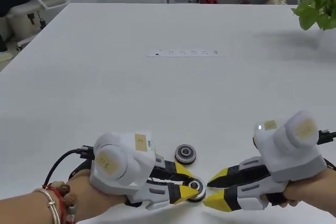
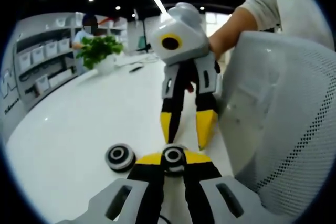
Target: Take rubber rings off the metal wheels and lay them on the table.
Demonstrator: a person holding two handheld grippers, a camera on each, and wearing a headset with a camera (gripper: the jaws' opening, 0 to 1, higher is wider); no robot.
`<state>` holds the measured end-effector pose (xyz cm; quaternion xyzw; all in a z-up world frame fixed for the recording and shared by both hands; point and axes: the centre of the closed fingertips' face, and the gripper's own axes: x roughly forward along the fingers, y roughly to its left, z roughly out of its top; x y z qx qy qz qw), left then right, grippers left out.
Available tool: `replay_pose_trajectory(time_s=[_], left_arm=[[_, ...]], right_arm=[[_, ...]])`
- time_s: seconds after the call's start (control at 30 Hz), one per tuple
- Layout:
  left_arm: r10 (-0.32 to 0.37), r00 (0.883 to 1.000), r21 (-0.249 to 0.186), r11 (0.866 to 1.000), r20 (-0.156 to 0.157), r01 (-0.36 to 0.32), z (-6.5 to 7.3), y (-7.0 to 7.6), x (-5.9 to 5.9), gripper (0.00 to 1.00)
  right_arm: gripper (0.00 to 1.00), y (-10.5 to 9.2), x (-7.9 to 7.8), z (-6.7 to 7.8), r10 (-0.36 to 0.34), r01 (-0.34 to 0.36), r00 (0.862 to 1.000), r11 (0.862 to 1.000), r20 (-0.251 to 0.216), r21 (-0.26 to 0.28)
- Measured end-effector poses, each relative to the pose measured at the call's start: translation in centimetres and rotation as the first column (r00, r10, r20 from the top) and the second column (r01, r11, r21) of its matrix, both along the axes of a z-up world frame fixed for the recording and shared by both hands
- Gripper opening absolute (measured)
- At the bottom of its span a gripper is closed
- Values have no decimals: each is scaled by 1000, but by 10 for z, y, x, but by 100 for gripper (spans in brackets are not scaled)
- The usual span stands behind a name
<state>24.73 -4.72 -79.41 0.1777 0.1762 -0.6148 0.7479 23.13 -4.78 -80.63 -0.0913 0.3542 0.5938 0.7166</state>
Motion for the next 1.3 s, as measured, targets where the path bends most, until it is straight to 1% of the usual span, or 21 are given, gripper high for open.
replay_pose_trajectory(time_s=[0.03, 0.07, 0.1, 0.13, 0.17, 0.23, 0.27, 0.3, 0.47, 0.53, 0.6, 0.63, 0.7, 0.87, 1.0, 1.03, 1.23, 1.3], left_arm=[[0, 1000, -1, 1000, 0, 0, 0, 0, 0, 14], [0, 1000, -1, 1000, -1, 0, 0, 0, 0, 14], [0, 1000, -2, 1000, -1, 0, 0, 0, 0, 14], [0, 1000, -1, 1000, -1, 0, 0, 0, 0, 14], [0, 1000, -2, 1000, -1, 0, 0, 0, 0, 14], [0, 1000, -1, 1000, -1, 0, 0, 0, 0, 14], [1, 1000, -2, 1000, 0, -1, 0, 0, 0, 14], [1, 1000, -2, 1000, -1, -1, 0, 0, 0, 14], [1, 1000, -4, 1000, -2, -1, 1, 0, 0, 14], [3, 1000, -2, 1000, -1, -3, 1, 1, -1, 14], [5, 1000, -2, 1000, -1, -5, 1, 1, 0, 14], [5, 1000, -2, 1000, -1, -5, 1, 1, -1, 14], [5, 1000, -1, 1000, 0, -5, 1, 1, -1, 14], [6, 1000, -1, 1000, 1, -6, 1, 1, 0, 14], [7, 1000, -2, 1000, 0, -7, 1, 1, 0, 14], [8, 1000, -1, 1000, 1, -8, 1, 1, 0, 14], [10, 1000, -3, 1000, 0, -10, 2, 1, 0, 14], [11, 1000, -3, 1000, 0, -11, 2, 1, 0, 13]], right_arm=[[29, 2, 0, -1, 8, -8, 1000, 1000, 5, 0], [29, 5, 0, 0, 31, -31, 999, 999, 41, 6], [29, 5, 3, -2, 25, -24, 998, 1000, 58, -11], [28, 7, 5, -2, 30, -30, 996, 1000, 83, -2], [27, 6, 6, -3, 28, -27, 996, 1000, 84, -7], [23, 5, 9, -4, 26, -25, 993, 1000, 113, -15], [20, 2, 12, -4, 46, -42, 987, 999, 152, -29], [18, 1, 9, -5, 40, -36, 990, 999, 132, -29], [8, -4, 9, -7, 31, -27, 991, 999, 131, -28], [6, -3, 10, -6, 29, -26, 991, 999, 132, -27], [2, -4, 11, -6, 26, -22, 990, 999, 141, -30], [1, -4, 12, -6, 16, -12, 991, 1000, 136, -27], [1, -4, 13, -6, 1, 3, 993, 1000, 121, -25], [0, -4, 14, -6, -24, 26, 994, 999, 106, -23], [0, -4, 15, -6, -48, 50, 995, 999, 85, -21], [0, -4, 16, -6, -62, 64, 995, 998, 72, -20], [0, -8, 20, -3, -120, 120, 992, 993, 30, 0], [0, -9, 21, -1, -145, 145, 989, 989, 4, 15]])
